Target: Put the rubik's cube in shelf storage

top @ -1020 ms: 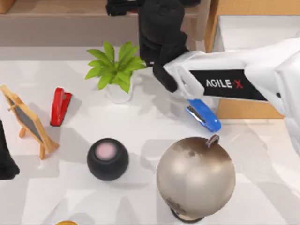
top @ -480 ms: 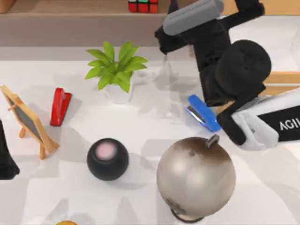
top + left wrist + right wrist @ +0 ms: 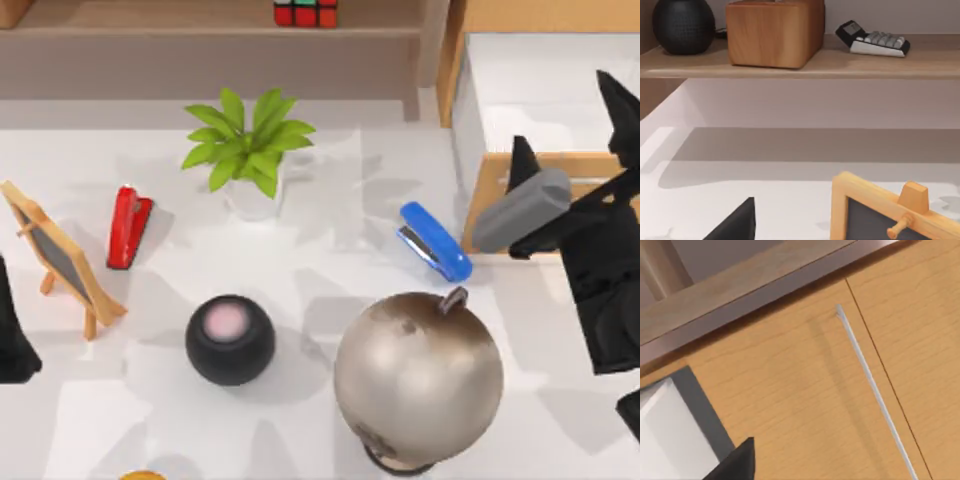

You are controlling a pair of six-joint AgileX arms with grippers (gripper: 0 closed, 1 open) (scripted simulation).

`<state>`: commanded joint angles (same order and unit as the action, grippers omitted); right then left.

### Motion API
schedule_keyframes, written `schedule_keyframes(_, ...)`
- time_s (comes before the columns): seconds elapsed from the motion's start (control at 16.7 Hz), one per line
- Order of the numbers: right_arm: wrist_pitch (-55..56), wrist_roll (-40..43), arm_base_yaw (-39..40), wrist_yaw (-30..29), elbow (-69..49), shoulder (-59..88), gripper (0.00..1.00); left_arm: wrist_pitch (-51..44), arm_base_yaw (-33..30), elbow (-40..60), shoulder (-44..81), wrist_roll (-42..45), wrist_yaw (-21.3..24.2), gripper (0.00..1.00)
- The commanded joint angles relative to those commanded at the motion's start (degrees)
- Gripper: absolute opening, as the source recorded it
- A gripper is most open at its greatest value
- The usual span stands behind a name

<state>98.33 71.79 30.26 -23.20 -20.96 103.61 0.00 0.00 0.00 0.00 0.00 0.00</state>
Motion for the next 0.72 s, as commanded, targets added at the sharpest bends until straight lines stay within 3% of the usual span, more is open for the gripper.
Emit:
schedule_keyframes(0.36, 2.71, 15.19, -8.55, 1.43, 8.59, 7.49, 1.0, 0.0, 0.0, 0.0, 0.0, 0.0, 0.0, 1.0)
schedule_keyframes(0.72, 2.35, 17.31, -10.4, 1.5, 8.63, 9.7, 1.0, 0.0, 0.0, 0.0, 0.0, 0.0, 0.0, 1.0)
